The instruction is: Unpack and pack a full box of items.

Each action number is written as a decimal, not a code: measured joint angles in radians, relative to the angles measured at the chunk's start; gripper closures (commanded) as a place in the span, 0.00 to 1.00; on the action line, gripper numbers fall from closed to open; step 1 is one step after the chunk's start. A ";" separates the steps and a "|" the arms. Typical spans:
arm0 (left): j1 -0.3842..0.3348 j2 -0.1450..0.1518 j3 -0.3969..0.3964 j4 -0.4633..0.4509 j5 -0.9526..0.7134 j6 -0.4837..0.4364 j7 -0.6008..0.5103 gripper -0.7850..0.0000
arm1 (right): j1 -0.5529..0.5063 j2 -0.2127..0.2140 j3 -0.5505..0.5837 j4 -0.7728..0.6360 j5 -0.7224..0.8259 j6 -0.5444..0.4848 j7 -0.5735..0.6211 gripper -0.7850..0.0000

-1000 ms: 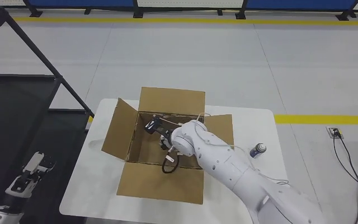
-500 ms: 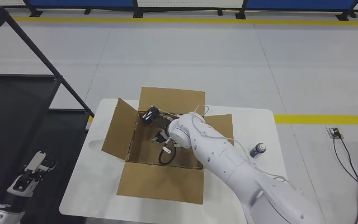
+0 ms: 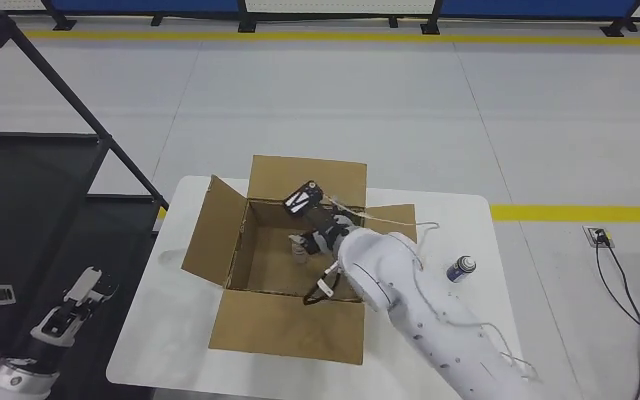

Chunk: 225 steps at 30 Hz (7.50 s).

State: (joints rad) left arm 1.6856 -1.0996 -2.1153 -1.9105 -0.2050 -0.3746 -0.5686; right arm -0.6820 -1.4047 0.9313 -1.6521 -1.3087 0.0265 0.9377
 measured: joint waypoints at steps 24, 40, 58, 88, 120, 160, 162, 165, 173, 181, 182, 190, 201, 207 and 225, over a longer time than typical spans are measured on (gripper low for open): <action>-0.016 0.000 0.072 -0.049 0.071 0.030 0.029 0.00 | -0.300 0.074 0.597 0.084 -0.023 0.153 0.201 0.00; -0.011 0.001 0.078 -0.062 0.084 0.028 0.032 0.00 | -0.253 0.085 0.632 0.215 0.032 0.117 0.125 1.00; -0.009 0.003 0.055 -0.026 0.044 0.005 0.037 0.00 | -0.383 0.072 0.343 -0.468 0.008 -0.046 -0.158 1.00; -0.002 0.007 0.007 0.013 0.000 -0.014 0.007 0.00 | 0.304 -0.130 -0.236 0.676 0.269 -0.160 0.055 0.44; -0.206 0.020 0.296 0.004 0.268 0.104 -0.049 0.00 | -0.169 0.006 0.252 -0.085 0.273 -0.215 -0.112 0.00; -0.395 0.007 0.685 0.064 0.509 0.232 -0.037 0.00 | 0.032 0.094 0.534 0.444 1.252 -0.524 0.293 0.00; -0.397 0.007 0.685 0.073 0.503 0.233 -0.036 0.00 | 0.067 0.088 0.490 0.480 1.267 -0.524 0.298 0.00; -0.399 0.007 0.683 0.087 0.497 0.231 -0.037 0.00 | 0.130 0.075 0.413 0.547 1.278 -0.528 0.292 0.00; -0.404 0.010 0.667 0.114 0.466 0.226 -0.049 0.00 | 0.266 0.020 0.195 0.739 1.276 -0.544 0.211 0.00; -0.406 0.010 0.658 0.131 0.429 0.246 -0.036 0.00 | 0.350 -0.027 0.064 0.901 1.233 -0.554 0.104 0.00; -0.406 0.010 0.659 0.132 0.428 0.248 -0.036 0.00 | 0.356 -0.031 0.054 0.914 1.229 -0.553 0.100 0.00; -0.411 0.011 0.670 0.141 0.446 0.246 -0.035 0.00 | 0.399 -0.061 -0.020 0.994 1.178 -0.569 0.053 0.00; -0.330 0.025 0.522 0.022 0.346 0.191 -0.034 0.00 | 0.421 -0.060 -0.017 1.003 1.159 -0.670 -0.017 0.00; -0.204 0.046 0.283 0.047 0.230 0.109 -0.141 0.00 | 0.381 -0.026 0.041 0.913 1.117 -0.750 -0.096 0.00; -0.149 0.100 0.283 0.210 0.140 -0.168 -0.712 0.00 | 0.353 0.025 0.141 0.912 0.828 -0.415 -0.372 0.00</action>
State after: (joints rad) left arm 1.5369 -0.9998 -1.8327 -1.7009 -0.0647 -0.5430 -1.2810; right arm -0.3290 -1.3802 1.0720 -0.7402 -0.4811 -0.3883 0.5661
